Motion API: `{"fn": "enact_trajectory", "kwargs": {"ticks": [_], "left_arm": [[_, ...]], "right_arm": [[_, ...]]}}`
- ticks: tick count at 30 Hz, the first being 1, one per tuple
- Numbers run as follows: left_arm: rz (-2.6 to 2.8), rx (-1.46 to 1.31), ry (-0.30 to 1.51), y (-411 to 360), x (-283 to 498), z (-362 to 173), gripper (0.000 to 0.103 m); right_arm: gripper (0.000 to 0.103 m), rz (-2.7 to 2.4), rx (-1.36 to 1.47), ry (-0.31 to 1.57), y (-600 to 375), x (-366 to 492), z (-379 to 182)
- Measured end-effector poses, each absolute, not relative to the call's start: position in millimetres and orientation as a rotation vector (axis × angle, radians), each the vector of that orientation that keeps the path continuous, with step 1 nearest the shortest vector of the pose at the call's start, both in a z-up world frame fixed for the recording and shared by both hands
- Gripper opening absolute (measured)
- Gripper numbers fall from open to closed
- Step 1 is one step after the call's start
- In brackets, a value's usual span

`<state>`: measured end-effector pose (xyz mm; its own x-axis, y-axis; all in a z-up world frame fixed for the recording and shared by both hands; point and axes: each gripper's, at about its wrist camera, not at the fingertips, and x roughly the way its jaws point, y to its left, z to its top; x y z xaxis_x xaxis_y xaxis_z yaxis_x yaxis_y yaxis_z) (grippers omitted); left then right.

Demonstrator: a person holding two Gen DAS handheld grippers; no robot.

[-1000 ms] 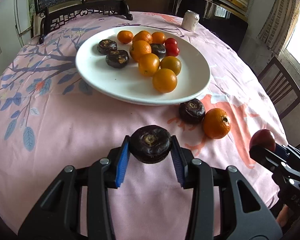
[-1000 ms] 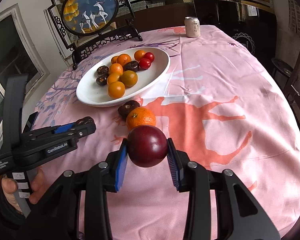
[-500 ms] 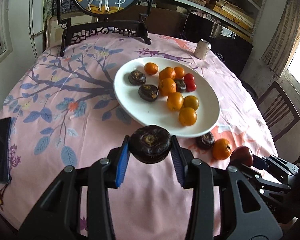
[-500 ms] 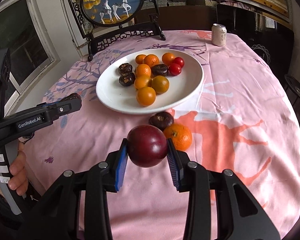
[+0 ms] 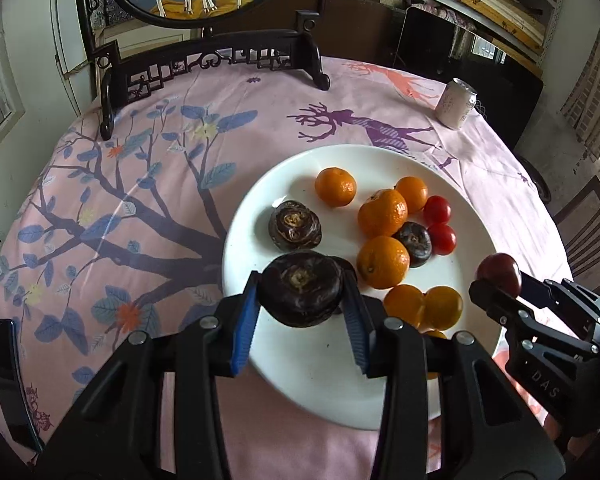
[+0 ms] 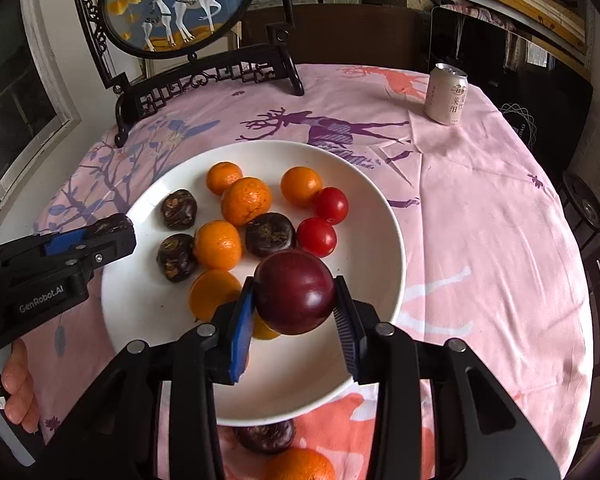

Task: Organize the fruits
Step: 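Set the plum on the plate with the right gripper while the left sets its dark fruit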

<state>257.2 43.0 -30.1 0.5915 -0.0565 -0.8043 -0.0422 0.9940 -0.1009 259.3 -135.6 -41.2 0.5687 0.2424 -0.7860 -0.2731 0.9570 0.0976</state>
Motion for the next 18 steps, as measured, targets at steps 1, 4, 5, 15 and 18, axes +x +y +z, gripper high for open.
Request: {"fn": "enact_trajectory", "kwargs": {"ticks": [1,4,5,15,18], "left_arm": [[-0.005,-0.115,0.942,44.0,260.7,-32.2,0.04],[0.0,-0.119,0.951,46.3,268.3,-37.1,0.04],[0.001,-0.118,0.953,46.3,270.1,-38.0,0.04],[0.048,-0.099,0.882,49.6,259.7,-23.7,0.09],[0.04,-0.11,0.845,53.1,229.0,-8.9,0.094]], "right_arm": [[0.038,0.303,-0.034,0.926,-135.4,263.3,-44.0],[0.038,0.304,-0.031,0.94,-134.9,270.2,-50.3],[0.038,0.303,-0.031,0.942,-134.5,271.5,-51.4],[0.069,0.241,-0.078,0.867,-137.4,263.1,-35.1],[0.084,0.229,-0.07,0.844,-151.2,231.3,-20.4]]}}
